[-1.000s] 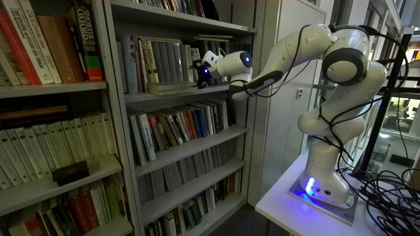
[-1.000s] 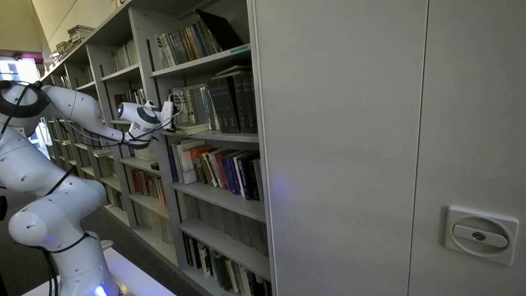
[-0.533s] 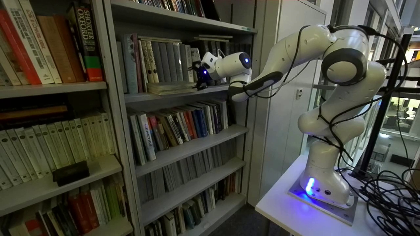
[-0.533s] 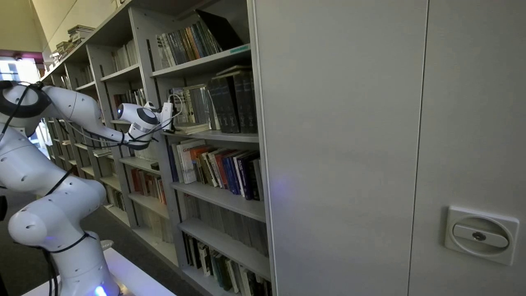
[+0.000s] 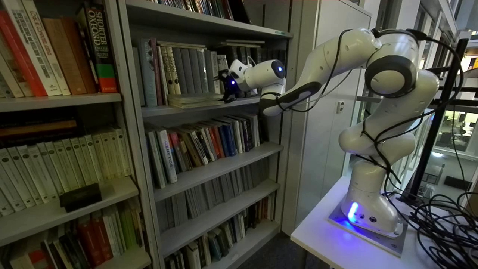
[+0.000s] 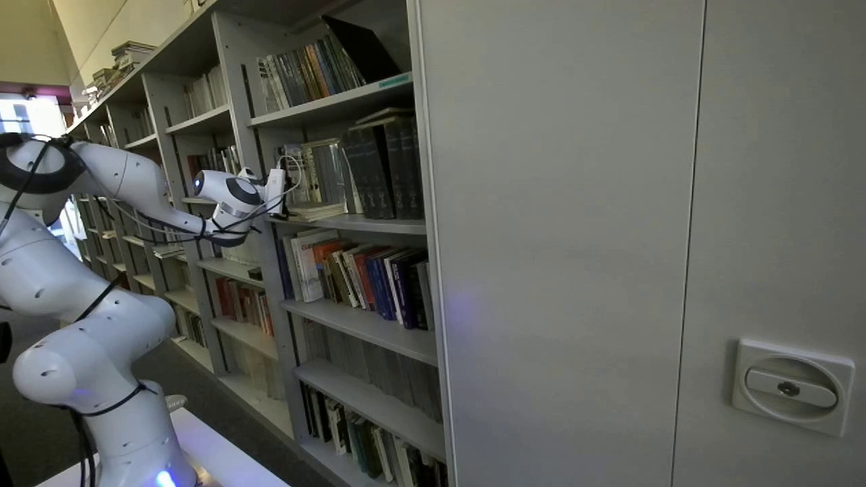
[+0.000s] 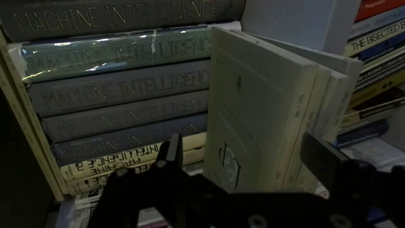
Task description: Put the lying book on the top of the standing ones
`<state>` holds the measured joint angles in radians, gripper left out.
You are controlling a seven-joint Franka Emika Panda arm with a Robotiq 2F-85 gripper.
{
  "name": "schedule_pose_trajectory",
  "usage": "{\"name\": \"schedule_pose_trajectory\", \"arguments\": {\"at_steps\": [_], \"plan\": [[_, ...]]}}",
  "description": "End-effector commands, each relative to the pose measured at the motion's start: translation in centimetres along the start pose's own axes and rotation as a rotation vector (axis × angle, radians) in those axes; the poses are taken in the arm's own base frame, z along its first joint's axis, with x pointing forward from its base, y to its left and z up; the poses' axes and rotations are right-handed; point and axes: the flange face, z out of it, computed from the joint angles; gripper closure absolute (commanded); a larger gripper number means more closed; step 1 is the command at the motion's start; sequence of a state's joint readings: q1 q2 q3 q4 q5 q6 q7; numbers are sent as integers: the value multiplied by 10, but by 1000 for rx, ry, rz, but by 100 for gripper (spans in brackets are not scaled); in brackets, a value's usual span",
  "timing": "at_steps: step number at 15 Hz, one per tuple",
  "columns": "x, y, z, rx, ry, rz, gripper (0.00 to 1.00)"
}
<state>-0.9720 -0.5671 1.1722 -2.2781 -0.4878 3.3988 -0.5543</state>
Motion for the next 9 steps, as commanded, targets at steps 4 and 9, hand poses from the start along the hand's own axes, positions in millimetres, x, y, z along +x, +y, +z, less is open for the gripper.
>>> {"name": "schedule_pose_trajectory", "arguments": {"at_steps": [4, 9], "plan": [[-1, 13, 16, 2, 4, 13, 0], [3, 15, 20, -6, 7, 1, 25]]}}
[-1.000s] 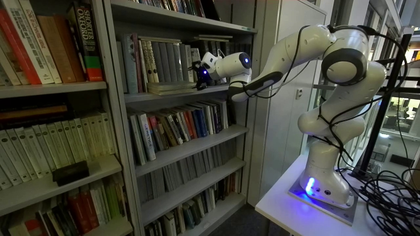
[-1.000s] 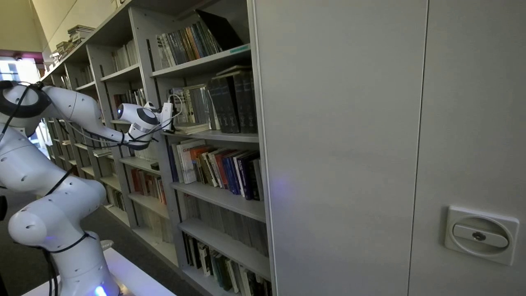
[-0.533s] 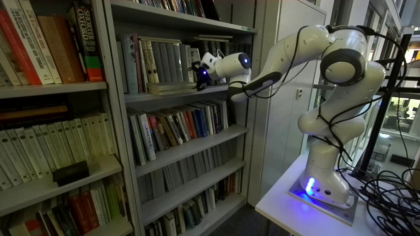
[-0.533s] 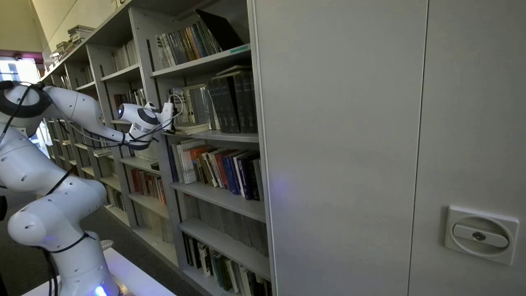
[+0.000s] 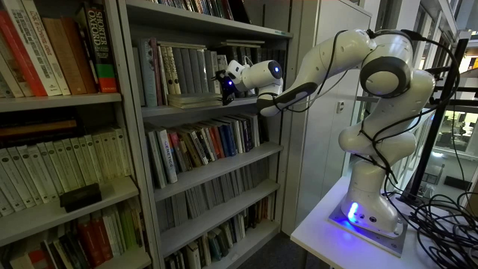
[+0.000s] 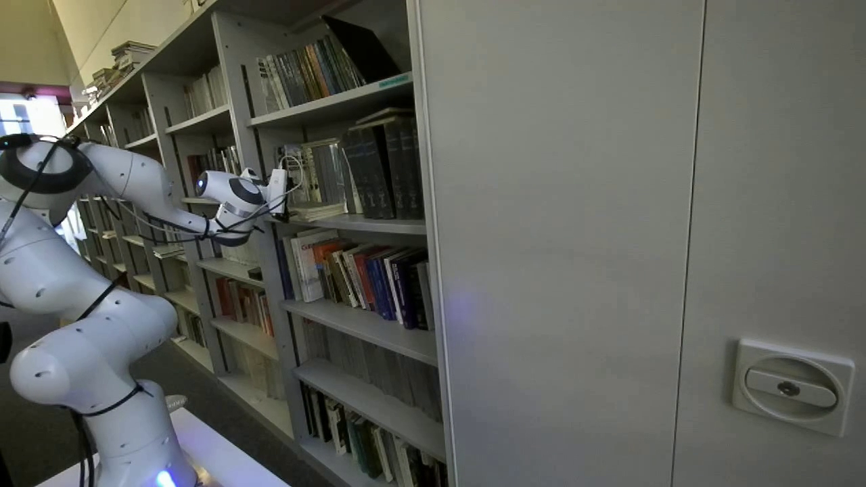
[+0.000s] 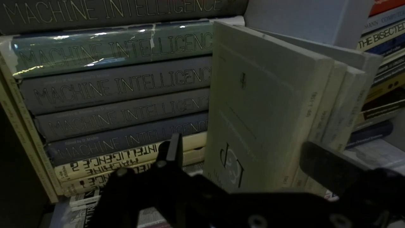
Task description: Put the lying book on the top of the standing ones
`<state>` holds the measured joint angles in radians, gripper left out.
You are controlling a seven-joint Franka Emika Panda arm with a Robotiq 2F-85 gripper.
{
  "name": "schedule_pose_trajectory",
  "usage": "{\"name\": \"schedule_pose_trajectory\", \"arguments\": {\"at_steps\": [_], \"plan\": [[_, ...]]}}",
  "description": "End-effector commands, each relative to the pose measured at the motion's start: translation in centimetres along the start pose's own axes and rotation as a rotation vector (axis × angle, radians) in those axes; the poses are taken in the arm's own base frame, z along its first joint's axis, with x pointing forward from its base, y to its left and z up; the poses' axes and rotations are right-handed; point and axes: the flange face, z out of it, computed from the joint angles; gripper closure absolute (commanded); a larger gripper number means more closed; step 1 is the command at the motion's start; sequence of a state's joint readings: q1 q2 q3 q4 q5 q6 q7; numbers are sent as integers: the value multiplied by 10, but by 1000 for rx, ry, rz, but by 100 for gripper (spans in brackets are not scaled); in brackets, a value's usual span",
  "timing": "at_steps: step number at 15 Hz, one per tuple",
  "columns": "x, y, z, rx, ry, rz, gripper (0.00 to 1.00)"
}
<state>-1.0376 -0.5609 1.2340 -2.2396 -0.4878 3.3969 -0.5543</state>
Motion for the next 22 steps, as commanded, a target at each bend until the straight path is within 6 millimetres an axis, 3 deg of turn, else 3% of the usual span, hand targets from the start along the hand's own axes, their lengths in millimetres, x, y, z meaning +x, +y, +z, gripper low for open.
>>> {"name": "schedule_pose_trajectory", "arguments": {"at_steps": [1, 5, 6, 8, 11, 22], "plan": [[-1, 14, 9, -8, 7, 9, 26], [-2, 16, 12, -11, 3, 7, 56], [-4, 16, 12, -9, 1, 8, 19], [-6, 16, 12, -9, 3, 7, 18], [-7, 16, 8, -9, 9, 3, 0], [0, 25, -11, 7, 6, -77, 0]]}}
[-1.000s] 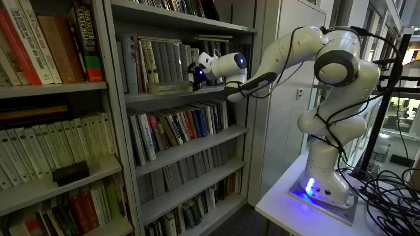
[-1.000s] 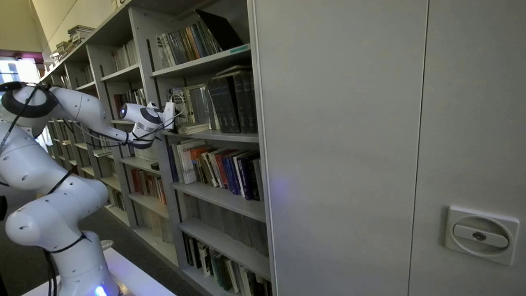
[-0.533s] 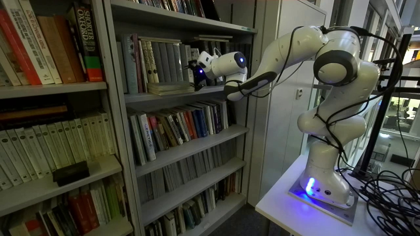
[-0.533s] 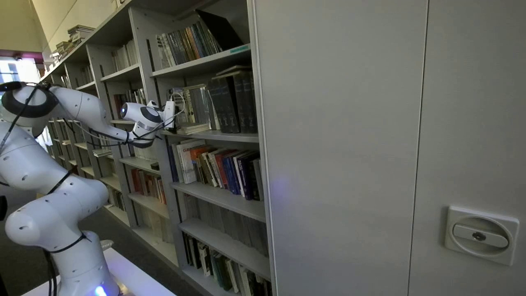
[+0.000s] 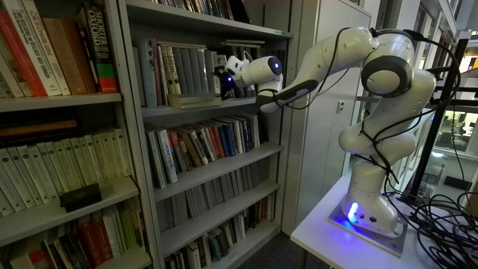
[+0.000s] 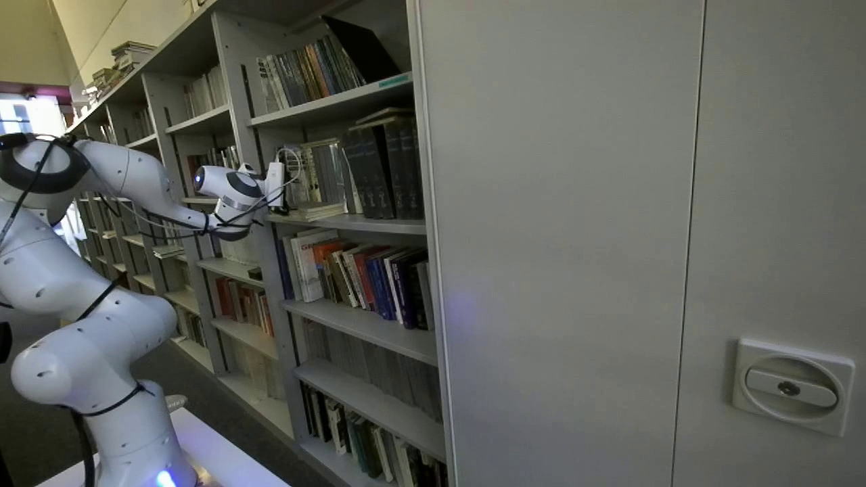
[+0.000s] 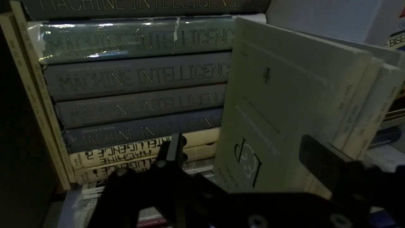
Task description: Put the lying book on the top of the standing ones
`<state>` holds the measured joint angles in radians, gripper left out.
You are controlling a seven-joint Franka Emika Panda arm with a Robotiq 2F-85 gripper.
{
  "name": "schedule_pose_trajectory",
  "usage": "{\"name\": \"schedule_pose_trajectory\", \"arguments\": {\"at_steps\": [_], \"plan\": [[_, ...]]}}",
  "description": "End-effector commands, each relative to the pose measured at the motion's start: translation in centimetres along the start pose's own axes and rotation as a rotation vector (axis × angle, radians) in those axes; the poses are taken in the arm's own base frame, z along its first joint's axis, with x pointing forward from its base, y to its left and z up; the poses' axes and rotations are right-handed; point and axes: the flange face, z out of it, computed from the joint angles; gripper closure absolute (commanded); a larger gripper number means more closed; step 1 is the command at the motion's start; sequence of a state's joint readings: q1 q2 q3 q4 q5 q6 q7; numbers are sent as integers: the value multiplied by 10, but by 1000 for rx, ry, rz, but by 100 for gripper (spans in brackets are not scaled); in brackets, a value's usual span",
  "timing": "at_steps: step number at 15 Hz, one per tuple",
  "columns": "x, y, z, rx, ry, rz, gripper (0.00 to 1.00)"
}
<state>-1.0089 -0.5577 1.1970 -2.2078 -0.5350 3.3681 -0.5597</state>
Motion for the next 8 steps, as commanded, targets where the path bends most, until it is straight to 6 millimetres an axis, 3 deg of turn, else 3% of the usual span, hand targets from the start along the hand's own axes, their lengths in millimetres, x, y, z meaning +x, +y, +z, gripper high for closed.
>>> {"name": "schedule_pose_trajectory", "arguments": {"at_steps": [1, 5, 8], "plan": [[-6, 10, -8, 31, 0, -50, 0], [-6, 9, -15, 85, -19, -107, 0], [-3, -3, -14, 159, -13, -176, 0]]}}
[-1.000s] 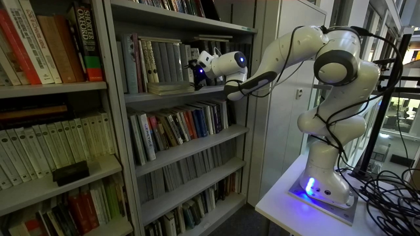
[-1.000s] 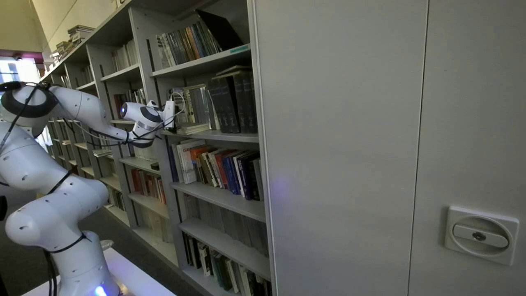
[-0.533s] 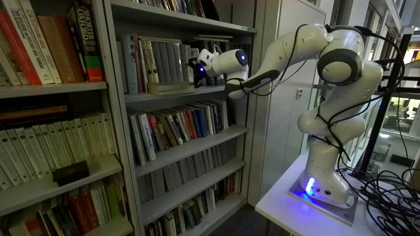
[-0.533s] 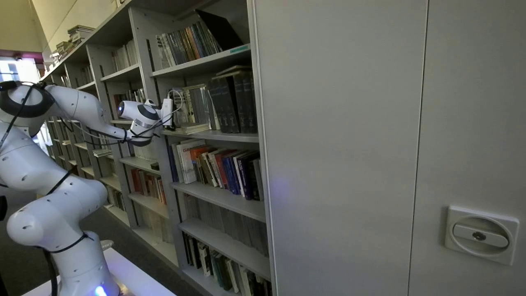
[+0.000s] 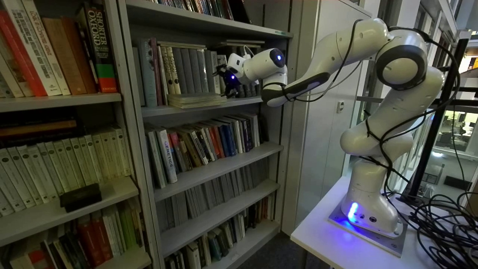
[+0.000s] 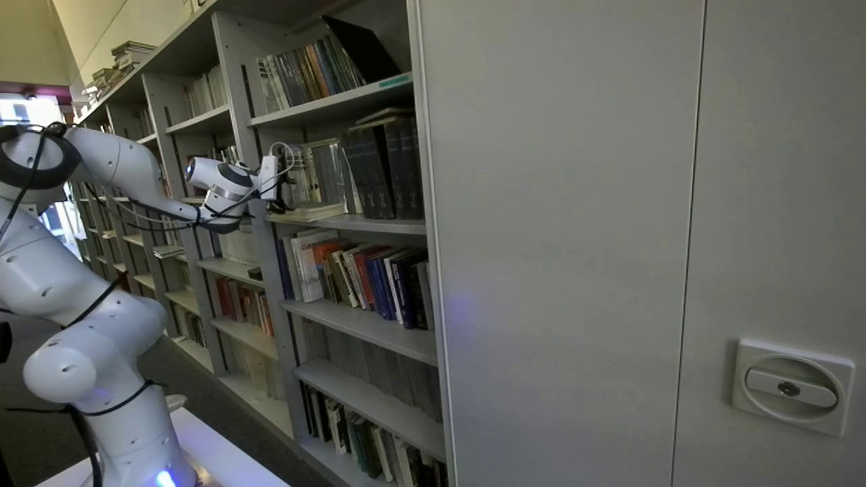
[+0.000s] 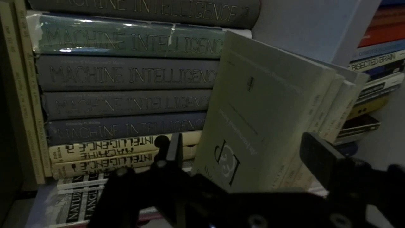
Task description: Put the lying book on the top of the standing ones
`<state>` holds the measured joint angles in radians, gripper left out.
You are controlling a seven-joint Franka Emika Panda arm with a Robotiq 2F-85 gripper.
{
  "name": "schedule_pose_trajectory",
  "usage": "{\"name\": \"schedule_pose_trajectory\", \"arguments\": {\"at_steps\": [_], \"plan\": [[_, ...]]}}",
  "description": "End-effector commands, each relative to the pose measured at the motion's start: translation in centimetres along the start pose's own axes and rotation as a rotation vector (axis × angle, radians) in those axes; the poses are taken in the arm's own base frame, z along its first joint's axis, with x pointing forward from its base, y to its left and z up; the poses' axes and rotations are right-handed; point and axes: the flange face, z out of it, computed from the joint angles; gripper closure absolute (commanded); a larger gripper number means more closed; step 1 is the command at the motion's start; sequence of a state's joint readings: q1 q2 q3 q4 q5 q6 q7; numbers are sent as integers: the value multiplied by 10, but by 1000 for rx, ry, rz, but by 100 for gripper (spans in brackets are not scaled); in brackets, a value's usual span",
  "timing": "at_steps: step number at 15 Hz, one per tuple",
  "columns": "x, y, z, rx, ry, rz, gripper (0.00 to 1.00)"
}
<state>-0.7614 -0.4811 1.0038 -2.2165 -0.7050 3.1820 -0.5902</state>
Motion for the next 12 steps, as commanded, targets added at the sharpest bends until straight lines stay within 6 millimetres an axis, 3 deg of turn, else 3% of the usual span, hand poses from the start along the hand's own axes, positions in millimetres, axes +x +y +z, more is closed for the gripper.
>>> {"name": "schedule_pose_trajectory", "arguments": {"at_steps": [1, 11, 12], "plan": [[0, -13, 7, 97, 41, -81, 0], [-9, -17, 16, 242, 27, -90, 1], [-11, -17, 15, 250, 24, -92, 26]]}}
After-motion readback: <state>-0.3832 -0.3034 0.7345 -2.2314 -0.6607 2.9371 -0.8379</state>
